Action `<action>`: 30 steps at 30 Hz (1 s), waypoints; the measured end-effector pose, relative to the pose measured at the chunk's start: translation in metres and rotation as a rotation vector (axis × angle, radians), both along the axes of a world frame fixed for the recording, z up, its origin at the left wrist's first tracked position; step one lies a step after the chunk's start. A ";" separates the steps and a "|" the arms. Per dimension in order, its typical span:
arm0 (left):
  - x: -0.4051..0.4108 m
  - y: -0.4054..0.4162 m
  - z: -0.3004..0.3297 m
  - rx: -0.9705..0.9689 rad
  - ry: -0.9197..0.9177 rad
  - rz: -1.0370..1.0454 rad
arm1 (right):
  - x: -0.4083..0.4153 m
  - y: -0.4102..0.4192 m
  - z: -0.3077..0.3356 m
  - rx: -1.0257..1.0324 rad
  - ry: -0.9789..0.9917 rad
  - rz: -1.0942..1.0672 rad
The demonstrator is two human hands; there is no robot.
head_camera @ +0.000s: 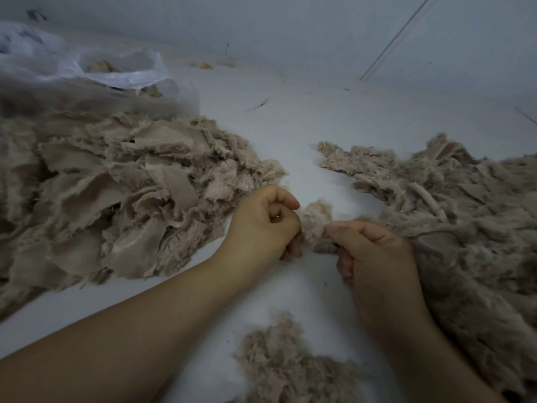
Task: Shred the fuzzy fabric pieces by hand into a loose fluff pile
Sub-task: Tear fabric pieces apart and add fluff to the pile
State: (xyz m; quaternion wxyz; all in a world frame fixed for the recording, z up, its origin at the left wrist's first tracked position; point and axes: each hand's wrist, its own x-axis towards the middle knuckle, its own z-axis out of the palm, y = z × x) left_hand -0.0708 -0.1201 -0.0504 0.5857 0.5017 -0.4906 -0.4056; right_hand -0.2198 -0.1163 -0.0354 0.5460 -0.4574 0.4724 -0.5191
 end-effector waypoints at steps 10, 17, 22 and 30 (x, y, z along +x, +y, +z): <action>-0.004 0.004 0.001 -0.062 -0.136 0.074 | 0.002 0.003 0.000 -0.086 0.035 0.070; 0.002 0.000 0.009 0.049 0.150 0.033 | 0.001 0.000 0.000 -0.027 0.007 -0.007; -0.001 0.002 0.011 0.090 -0.082 -0.113 | 0.001 0.003 0.002 -0.066 0.023 0.058; 0.003 0.001 0.012 0.131 0.205 -0.036 | 0.002 -0.001 -0.001 -0.024 0.014 -0.024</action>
